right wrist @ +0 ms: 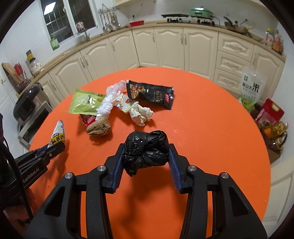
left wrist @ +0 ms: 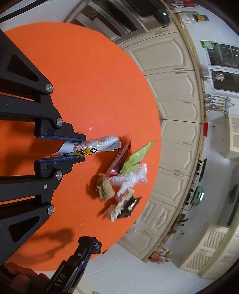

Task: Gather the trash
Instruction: 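Carry the packet and black bag over the blue bin and open both grippers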

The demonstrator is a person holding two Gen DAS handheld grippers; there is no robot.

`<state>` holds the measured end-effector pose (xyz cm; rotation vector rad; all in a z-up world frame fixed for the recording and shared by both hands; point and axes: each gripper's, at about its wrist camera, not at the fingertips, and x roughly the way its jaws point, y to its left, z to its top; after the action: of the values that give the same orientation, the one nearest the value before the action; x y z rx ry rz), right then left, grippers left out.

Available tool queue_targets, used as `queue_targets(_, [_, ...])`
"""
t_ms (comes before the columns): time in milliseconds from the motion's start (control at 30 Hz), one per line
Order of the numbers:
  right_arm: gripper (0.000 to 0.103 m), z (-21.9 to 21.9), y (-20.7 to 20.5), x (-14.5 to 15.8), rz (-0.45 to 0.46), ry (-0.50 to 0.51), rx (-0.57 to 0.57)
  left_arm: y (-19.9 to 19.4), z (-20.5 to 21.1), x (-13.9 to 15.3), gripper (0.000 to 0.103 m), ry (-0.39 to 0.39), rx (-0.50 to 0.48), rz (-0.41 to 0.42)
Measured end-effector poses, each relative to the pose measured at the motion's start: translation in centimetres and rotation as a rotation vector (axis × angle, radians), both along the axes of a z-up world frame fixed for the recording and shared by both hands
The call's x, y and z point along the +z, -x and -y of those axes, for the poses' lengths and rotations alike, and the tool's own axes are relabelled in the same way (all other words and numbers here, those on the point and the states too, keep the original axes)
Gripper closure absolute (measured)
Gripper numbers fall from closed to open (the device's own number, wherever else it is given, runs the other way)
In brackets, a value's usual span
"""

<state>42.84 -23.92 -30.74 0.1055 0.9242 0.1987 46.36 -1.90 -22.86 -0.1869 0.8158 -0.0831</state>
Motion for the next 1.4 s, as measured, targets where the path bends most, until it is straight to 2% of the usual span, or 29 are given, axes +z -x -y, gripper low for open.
queue_targets(67, [0.061,0.5,1.1,0.9,0.021,-0.003,-0.005,3.4,0.3,0.2,0.092,0.001,-0.007,0.021])
queue_targets(300, [0.061,2.4,5.2,4.4,0.097,-0.026,-0.032,11.1,3.0,2.6,0.092,-0.024,-0.061,0.126])
queue_targets(533, [0.061,4.9,9.5,7.6,0.175,-0.046,-0.067,17.2,6.4,4.4,0.092,-0.042,-0.123,0.218])
queue_targets(800, [0.061,9.8,15.1,10.9,0.266,-0.055,-0.144,25.3,9.2,6.1,0.092,-0.056,-0.215,0.322])
queue_targets(1133, [0.061,17.8,20.7,12.9,0.319,-0.036,-0.297,29.5,15.6,6.0,0.092,-0.032,-0.365,0.375])
queue_targets(1400, [0.061,26.1,22.7,10.6,0.266,-0.051,-0.449,27.4,20.5,5.0,0.092,-0.003,-0.499,0.314])
